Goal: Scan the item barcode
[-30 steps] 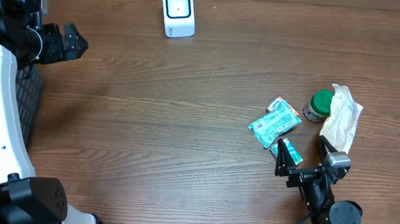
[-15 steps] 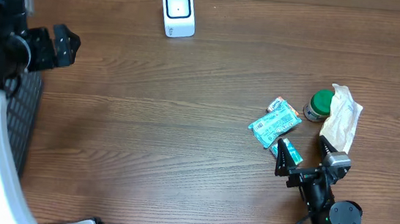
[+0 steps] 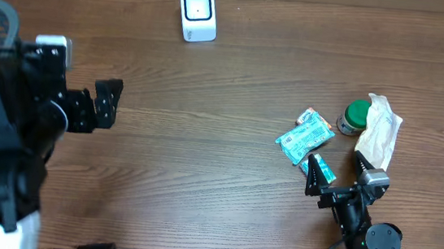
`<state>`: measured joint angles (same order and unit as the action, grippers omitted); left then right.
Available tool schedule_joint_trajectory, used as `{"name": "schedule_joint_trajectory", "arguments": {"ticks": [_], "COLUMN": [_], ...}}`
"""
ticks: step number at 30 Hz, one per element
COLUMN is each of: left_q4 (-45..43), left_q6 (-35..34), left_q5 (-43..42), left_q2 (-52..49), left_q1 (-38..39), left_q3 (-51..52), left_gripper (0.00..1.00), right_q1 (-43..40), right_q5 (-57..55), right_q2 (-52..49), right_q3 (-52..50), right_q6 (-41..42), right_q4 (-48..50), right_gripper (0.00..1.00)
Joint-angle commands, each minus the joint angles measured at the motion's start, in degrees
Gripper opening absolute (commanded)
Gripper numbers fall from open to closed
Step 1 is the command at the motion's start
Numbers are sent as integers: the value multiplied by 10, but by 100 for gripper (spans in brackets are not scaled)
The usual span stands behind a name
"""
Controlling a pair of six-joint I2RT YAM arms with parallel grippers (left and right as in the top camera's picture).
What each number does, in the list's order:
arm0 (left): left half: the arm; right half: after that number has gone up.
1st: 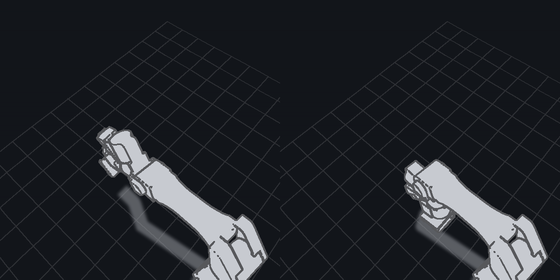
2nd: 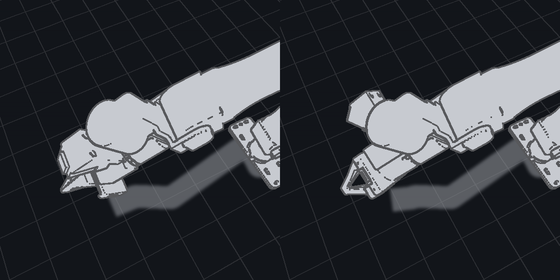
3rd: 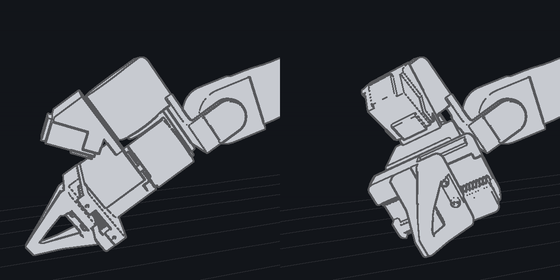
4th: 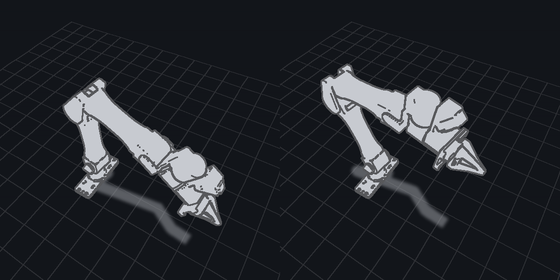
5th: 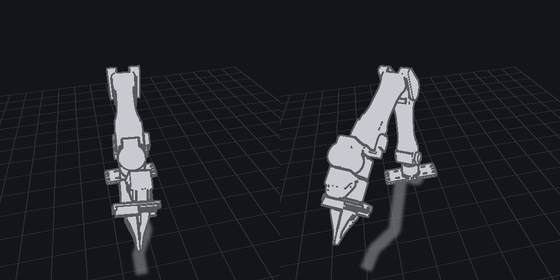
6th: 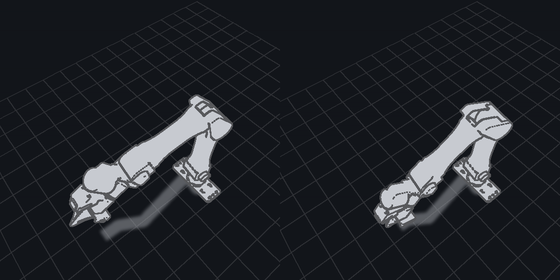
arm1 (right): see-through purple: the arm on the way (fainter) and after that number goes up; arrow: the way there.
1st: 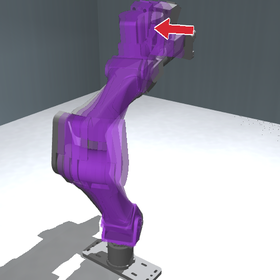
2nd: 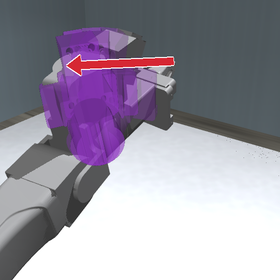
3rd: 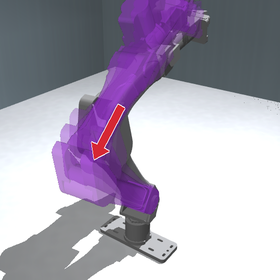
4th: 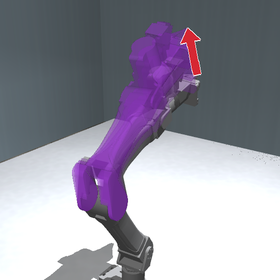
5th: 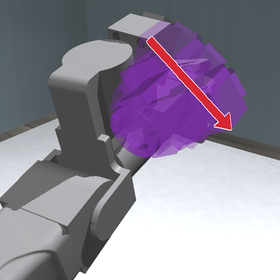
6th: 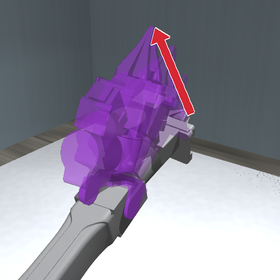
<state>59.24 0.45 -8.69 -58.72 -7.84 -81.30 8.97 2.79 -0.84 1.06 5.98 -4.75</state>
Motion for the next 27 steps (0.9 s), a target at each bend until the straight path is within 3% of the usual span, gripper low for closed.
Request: {"name": "schedule_joint_trajectory", "arguments": {"ticks": [1, 8, 16, 21, 27], "left_q4": [-102, -371, -593, -654, -654], "left_q6": [10, 24, 35, 53, 87], "left_q5": [12, -15, -15, -14, -15], "left_q2": [92, 277, 421, 483, 540], "left_q1": [4, 12, 24, 24, 24], "left_q3": [136, 415, 633, 716, 767], "left_gripper": [100, 99, 99, 100, 99], "right_q1": [-4, -4, -4, -4, -4], "right_q5": [3, 3, 3, 3, 3], "right_q2": [7, 7, 7, 7, 7], "right_q3": [-6, -6, -6, -6, -6], "right_q6": [2, 2, 2, 2, 2], "right_q4": [2, 2, 2, 2, 2], "right_gripper": [100, 100, 100, 100, 100]}}
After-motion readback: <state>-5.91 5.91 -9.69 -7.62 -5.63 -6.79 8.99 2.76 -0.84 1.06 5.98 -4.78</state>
